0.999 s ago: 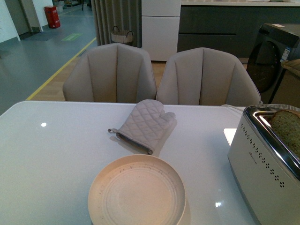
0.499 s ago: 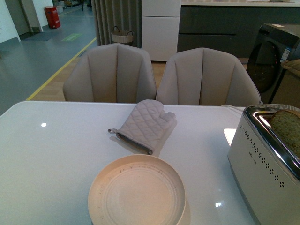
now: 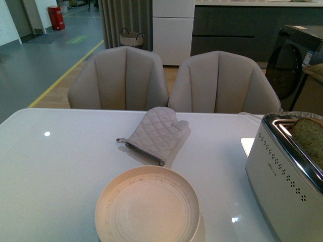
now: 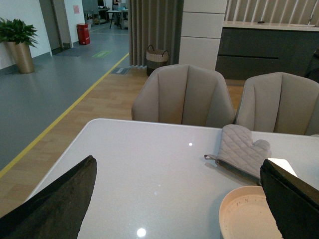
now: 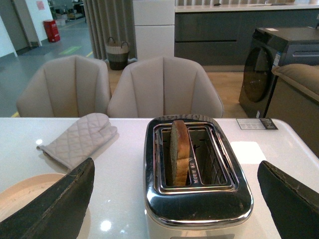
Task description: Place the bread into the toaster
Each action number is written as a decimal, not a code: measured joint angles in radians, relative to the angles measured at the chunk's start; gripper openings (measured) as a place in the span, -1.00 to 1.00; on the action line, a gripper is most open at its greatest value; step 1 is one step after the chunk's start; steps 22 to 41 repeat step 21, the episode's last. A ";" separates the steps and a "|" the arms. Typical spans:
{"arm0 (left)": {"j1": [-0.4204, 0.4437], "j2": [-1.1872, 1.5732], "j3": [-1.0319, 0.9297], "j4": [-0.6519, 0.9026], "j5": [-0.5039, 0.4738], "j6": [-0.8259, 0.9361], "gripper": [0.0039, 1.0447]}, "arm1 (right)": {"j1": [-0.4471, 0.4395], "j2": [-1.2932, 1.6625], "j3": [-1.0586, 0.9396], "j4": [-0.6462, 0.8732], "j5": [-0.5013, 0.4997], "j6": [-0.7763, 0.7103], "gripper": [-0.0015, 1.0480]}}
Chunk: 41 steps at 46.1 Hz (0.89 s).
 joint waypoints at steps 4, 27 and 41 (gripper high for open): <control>0.000 0.000 0.000 0.000 0.000 0.000 0.87 | 0.000 0.000 0.000 0.000 0.000 0.000 0.83; 0.000 0.000 0.000 0.000 0.000 0.000 0.87 | 0.000 0.000 0.000 0.000 0.000 0.000 0.83; 0.000 0.000 0.000 0.000 0.000 0.000 0.87 | 0.000 0.000 0.000 0.000 0.000 0.000 0.83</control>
